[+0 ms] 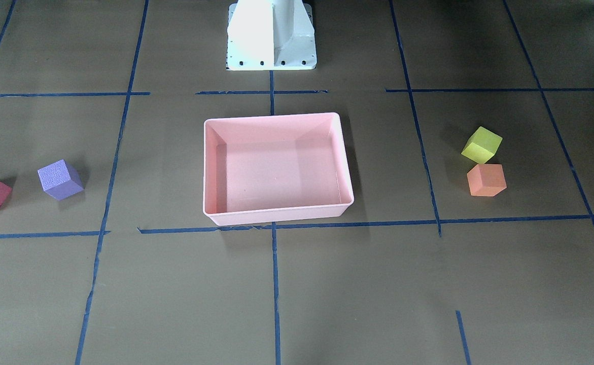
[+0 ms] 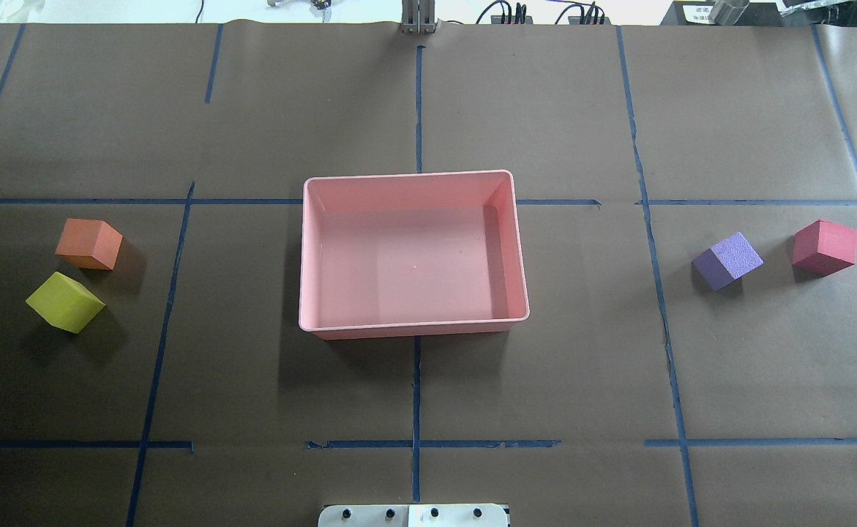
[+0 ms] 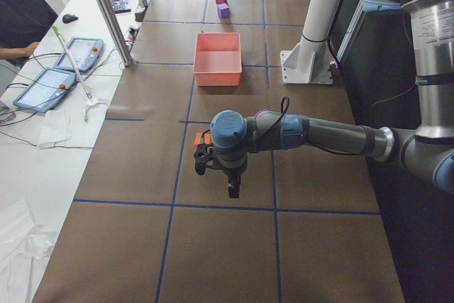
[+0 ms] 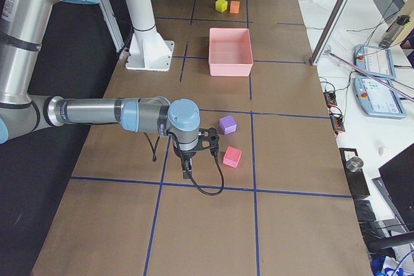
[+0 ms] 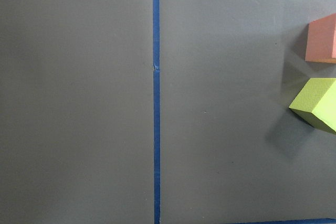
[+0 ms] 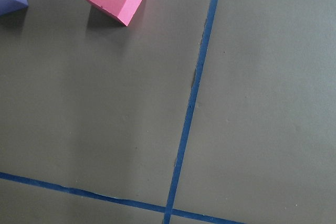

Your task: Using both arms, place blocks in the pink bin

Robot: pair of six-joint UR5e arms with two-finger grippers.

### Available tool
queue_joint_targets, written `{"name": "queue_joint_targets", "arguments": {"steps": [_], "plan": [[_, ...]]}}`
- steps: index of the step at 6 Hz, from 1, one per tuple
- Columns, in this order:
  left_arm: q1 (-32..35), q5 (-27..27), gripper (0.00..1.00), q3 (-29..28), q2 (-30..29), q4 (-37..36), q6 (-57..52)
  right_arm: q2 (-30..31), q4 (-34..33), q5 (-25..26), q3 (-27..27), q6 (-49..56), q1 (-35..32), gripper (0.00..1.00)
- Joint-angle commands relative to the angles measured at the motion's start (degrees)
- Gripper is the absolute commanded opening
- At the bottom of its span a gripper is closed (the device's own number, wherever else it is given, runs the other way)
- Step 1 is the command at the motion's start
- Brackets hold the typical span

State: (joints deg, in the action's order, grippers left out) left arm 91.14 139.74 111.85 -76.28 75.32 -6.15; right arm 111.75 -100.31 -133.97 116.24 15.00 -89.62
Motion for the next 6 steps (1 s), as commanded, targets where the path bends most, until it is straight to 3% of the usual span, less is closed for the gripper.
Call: {"name": "queue_joint_targets", "arguments": {"steps": [1,6], "plan": [[0.0,0.2,1.0,0.9,0.9,0.9,-0.4,-4.0,-7.8,0.5,0.0,0.6,-3.0,1.0],[-0.1,0.6,1.0,2.3,1.1,1.2,-0.7,-3.5,-6.4,-0.5,0.1,0.4,-3.0,1.0]]}}
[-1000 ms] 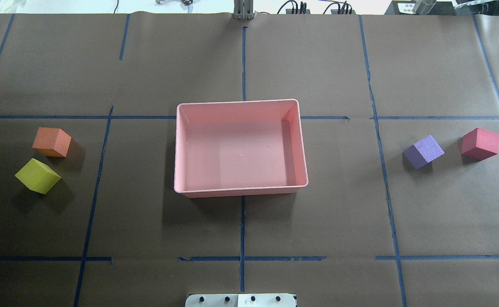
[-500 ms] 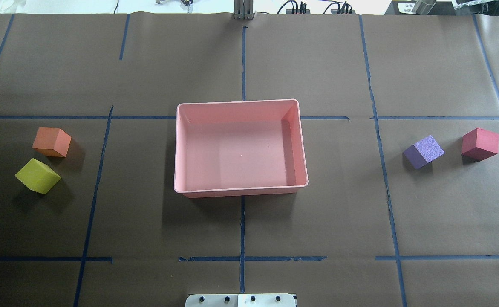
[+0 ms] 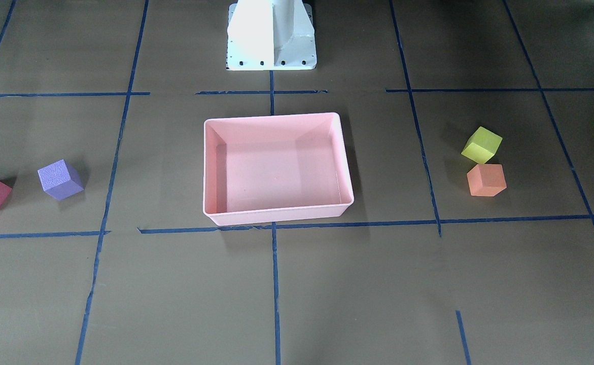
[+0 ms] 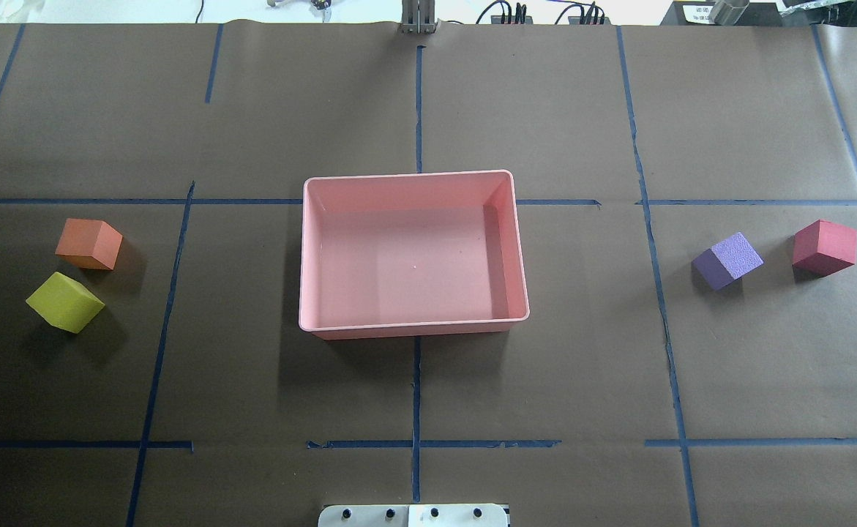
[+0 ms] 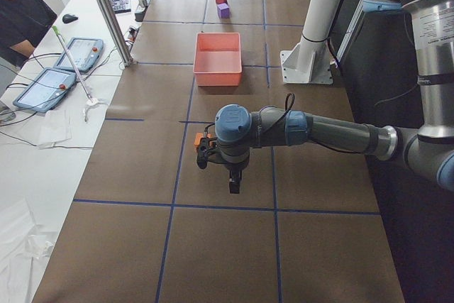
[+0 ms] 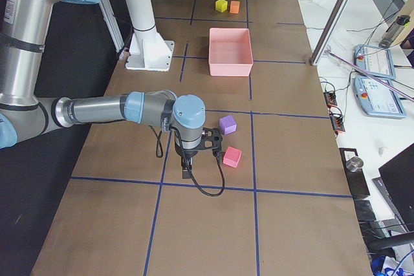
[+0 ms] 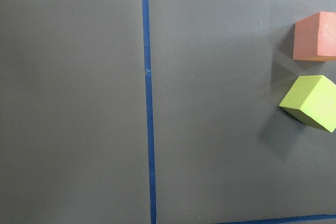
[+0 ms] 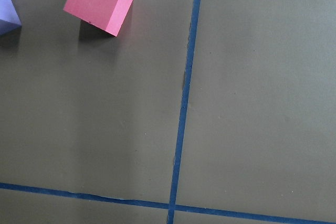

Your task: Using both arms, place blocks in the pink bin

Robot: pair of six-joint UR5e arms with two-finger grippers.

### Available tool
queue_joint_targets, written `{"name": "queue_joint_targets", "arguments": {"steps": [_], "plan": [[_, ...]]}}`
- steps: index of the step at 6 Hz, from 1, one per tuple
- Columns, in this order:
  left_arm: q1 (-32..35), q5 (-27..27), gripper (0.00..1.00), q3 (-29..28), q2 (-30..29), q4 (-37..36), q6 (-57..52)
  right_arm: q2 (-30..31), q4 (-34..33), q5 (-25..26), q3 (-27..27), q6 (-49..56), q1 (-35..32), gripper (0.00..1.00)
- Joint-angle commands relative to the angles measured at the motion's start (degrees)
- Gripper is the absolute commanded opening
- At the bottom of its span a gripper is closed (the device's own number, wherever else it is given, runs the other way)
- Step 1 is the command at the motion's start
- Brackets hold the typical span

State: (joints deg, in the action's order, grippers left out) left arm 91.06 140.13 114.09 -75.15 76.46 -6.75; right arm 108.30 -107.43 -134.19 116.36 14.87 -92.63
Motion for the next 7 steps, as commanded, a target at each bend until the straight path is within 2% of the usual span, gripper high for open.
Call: {"name": "queue_joint_targets", "arguments": {"steps": [1,2,3,4,6,7], "plan": [[0.0,5.0,1.0,-0.2,0.0,0.1,0.5,0.0,2.1,-0.1,-0.3,0.4,0.0,1.0],[0.0,9.7,1.0,-0.2,0.0,0.2,0.2,-0.1,2.1,-0.2,-0.3,0.2,0.1,1.0],[-0.2,9.7,1.0,-0.3,0.0,0.2,0.4,-0.5,5.1,-0.2,-0.5,-0.1,0.9,1.0],[-0.2,9.7,1.0,-0.3,-0.1,0.3,0.4,-0.8,9.5,-0.5,-2.8,-0.7,4.4,1.0],[-0.3,9.7,1.0,-0.2,-0.1,0.3,0.4,-8.6,10.8,-1.1,-6.6,-14.4,12.1,1.0],[-0.3,9.8,1.0,-0.2,-0.1,0.3,0.5,-12.4,10.8,-1.1,-10.8,-15.2,14.0,1.0]]}}
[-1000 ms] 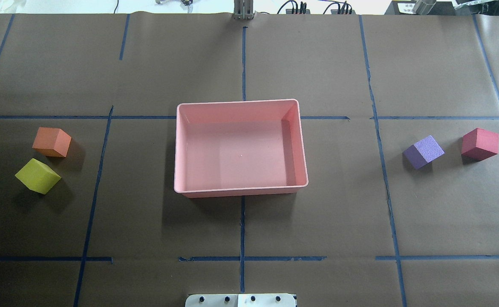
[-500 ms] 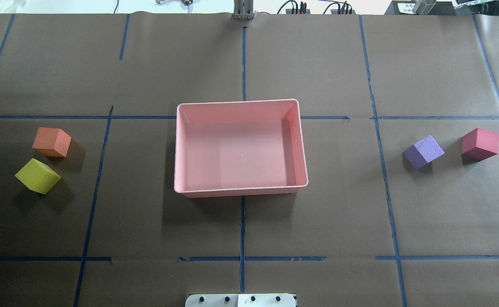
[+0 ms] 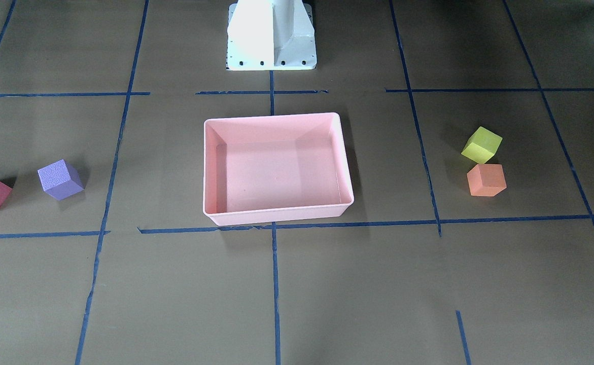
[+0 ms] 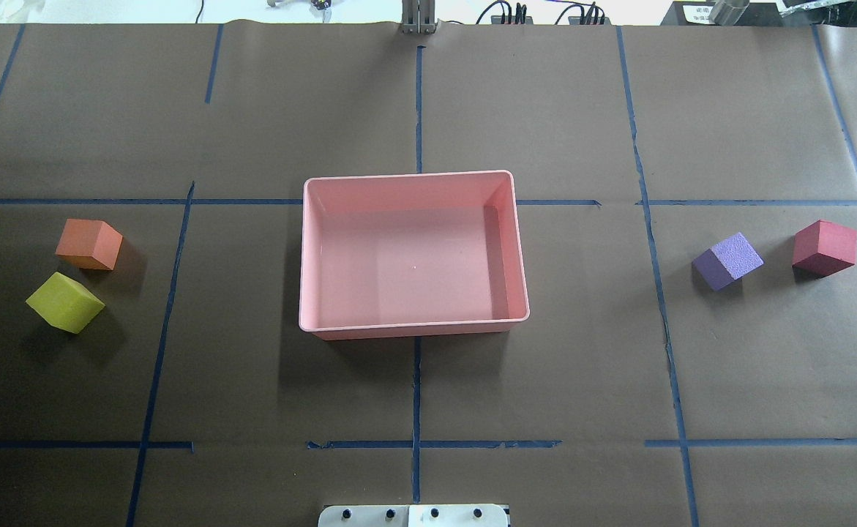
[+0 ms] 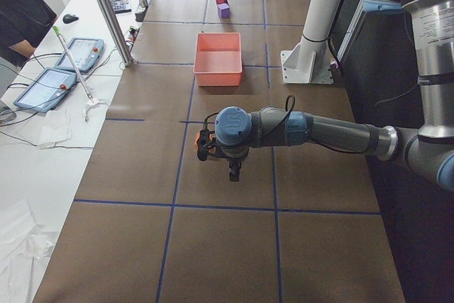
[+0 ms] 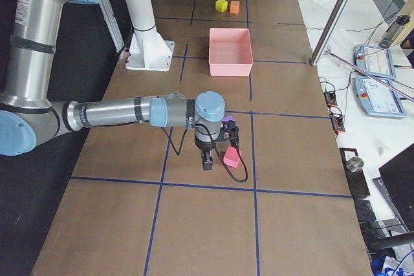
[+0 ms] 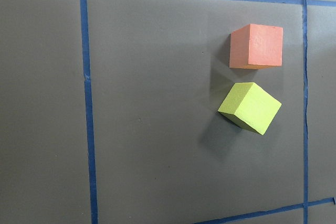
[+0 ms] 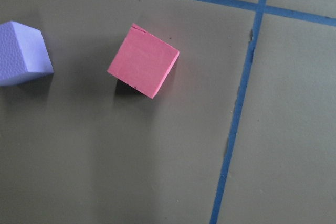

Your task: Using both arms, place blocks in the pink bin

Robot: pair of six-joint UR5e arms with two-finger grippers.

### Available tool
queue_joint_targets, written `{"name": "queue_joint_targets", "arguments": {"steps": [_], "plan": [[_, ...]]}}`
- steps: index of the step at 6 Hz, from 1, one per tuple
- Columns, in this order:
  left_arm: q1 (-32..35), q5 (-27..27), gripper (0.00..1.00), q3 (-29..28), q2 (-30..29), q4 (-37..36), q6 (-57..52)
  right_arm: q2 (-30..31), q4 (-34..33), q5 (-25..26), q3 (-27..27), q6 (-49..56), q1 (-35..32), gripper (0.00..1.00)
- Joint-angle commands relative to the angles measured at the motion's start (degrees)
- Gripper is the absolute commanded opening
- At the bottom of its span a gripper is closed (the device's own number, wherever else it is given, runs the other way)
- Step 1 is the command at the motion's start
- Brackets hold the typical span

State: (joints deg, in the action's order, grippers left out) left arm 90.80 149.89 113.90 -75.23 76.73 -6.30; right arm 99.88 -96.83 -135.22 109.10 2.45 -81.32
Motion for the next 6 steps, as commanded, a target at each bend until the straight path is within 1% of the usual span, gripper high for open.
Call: {"name": "queue_joint_targets", "arguments": {"steps": [1,3,4,5,6], "plan": [[0.0,0.1,1.0,0.2,0.0,0.0,0.1,-6.1,5.7,0.0,-7.3,-7.9,5.5,1.0],[0.0,0.0,1.0,0.5,0.0,0.1,0.1,-6.5,32.9,0.2,-18.6,-36.3,10.3,1.0],[0.0,0.1,1.0,0.6,0.0,0.1,0.1,-6.5,40.2,0.4,-22.4,-40.6,11.6,1.0],[0.0,0.0,1.0,0.7,-0.1,0.2,0.1,-6.5,40.0,0.7,-22.5,-43.0,11.9,1.0],[0.0,0.0,1.0,0.9,-0.1,0.2,0.1,-6.5,40.5,2.0,-22.4,-51.8,12.9,1.0]]}}
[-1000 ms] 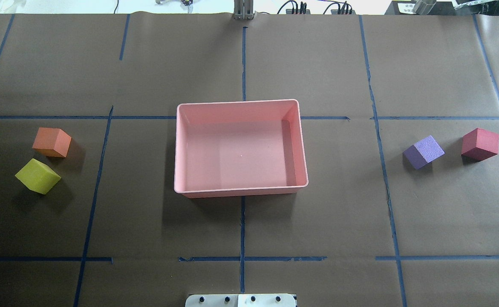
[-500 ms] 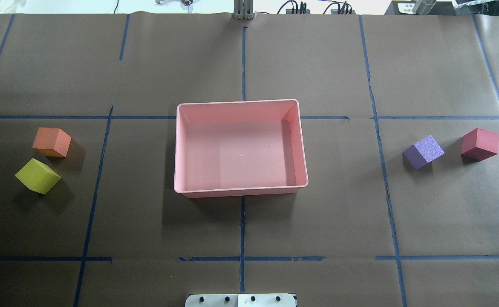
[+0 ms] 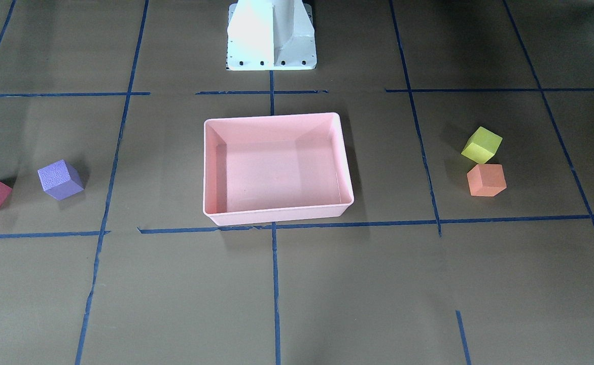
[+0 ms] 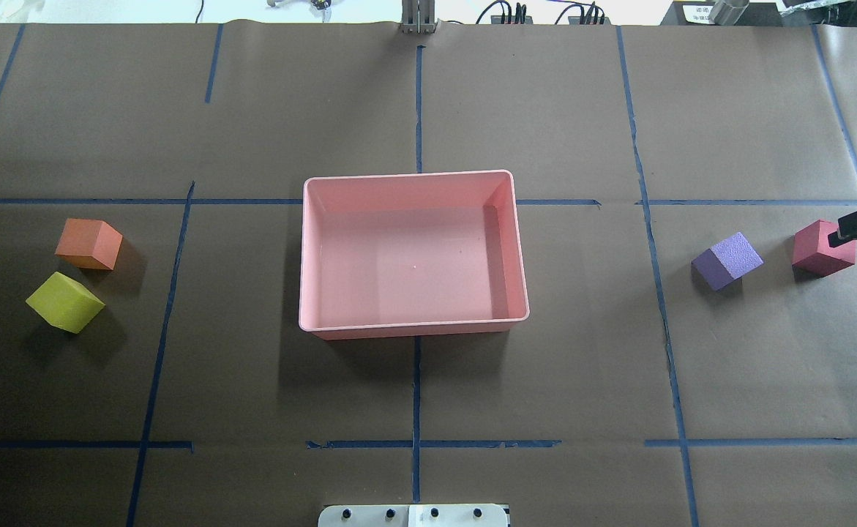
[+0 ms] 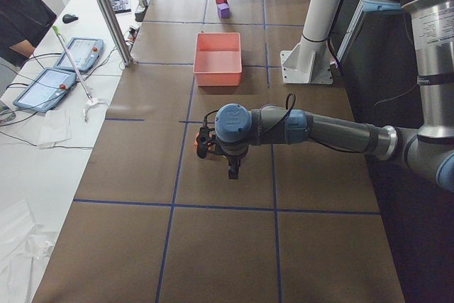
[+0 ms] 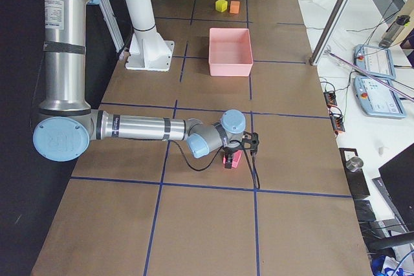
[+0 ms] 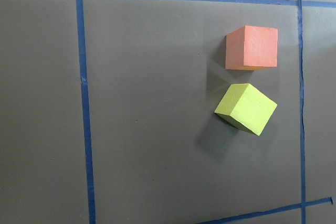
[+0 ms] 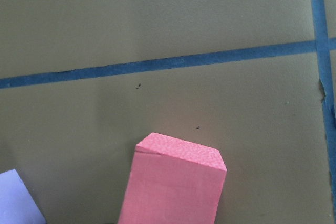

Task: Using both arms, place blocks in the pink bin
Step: 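Lower the right gripper onto the red-pink cube and close it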

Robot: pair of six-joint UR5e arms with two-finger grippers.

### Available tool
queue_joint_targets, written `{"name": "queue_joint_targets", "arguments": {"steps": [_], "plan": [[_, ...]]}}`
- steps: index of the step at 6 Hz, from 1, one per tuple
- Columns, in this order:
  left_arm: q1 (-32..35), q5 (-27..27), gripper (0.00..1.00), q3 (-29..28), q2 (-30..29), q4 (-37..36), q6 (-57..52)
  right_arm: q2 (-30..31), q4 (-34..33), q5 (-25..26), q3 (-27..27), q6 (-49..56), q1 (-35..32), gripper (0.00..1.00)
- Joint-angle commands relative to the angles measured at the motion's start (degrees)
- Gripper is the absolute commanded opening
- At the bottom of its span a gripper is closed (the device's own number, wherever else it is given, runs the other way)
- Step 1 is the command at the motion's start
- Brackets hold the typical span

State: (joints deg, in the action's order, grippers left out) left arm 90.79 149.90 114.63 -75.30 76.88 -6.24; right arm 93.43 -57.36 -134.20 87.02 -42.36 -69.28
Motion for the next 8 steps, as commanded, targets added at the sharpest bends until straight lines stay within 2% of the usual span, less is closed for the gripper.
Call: {"name": "queue_joint_targets", "arguments": {"steps": [1,4,5,6,7,8], "plan": [[0.0,0.0,1.0,0.2,0.0,0.0,0.0,0.0,1.1,1.2,-0.3,-8.7,1.6,1.0],[0.0,0.0,1.0,0.6,0.1,-0.1,0.0,-1.1,1.0,3.9,-0.6,-11.4,3.5,1.0],[0.1,0.0,1.0,0.7,0.1,-0.2,0.0,-1.8,1.0,6.3,-1.3,-11.4,4.3,1.0],[0.1,0.0,1.0,1.1,0.1,-0.2,0.1,-1.9,1.2,6.6,-3.0,-11.3,4.5,1.0],[0.1,0.0,1.0,1.1,0.1,-0.2,0.0,-1.9,1.2,8.0,-3.4,-11.3,5.2,0.94],[0.1,0.0,1.0,1.1,0.1,-0.2,0.0,-1.9,1.1,8.9,-3.4,-11.5,5.6,0.49]]}}
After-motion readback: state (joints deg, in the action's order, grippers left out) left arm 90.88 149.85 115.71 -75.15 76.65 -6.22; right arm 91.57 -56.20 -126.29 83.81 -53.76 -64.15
